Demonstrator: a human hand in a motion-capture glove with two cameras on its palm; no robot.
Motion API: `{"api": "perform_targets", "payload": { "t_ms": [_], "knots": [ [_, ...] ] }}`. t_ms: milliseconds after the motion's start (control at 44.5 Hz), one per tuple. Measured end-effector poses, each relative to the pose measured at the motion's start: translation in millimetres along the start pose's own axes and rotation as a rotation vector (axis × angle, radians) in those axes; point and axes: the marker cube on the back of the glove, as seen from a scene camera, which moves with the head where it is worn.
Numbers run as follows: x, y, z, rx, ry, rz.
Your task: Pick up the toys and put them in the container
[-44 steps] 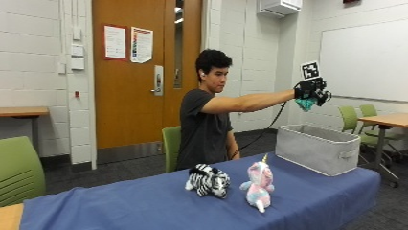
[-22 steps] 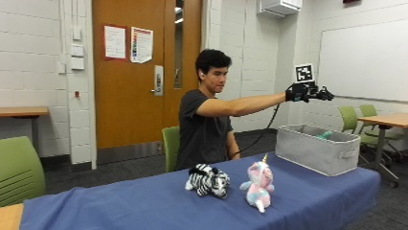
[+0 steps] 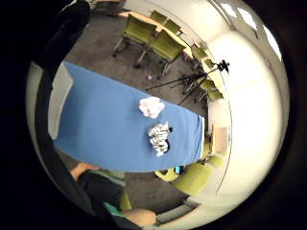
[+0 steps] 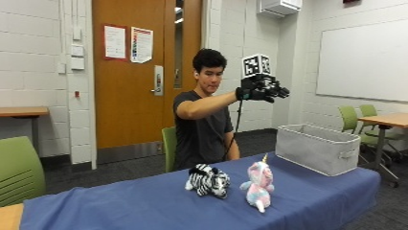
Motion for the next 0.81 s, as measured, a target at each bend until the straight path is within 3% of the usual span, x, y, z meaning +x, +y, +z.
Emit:
{"api": "perform_targets", "payload": {
  "t_ms": [112, 450, 809],
  "knots": [
    [48.0, 33.5, 11.8, 0.003, 0.098, 0.214],
    [179.2, 98.1, 104.6, -0.094, 0.124, 0.359],
    [246.7, 155.1, 232.4, -0.277, -0.005, 0.529]
  ]
}}
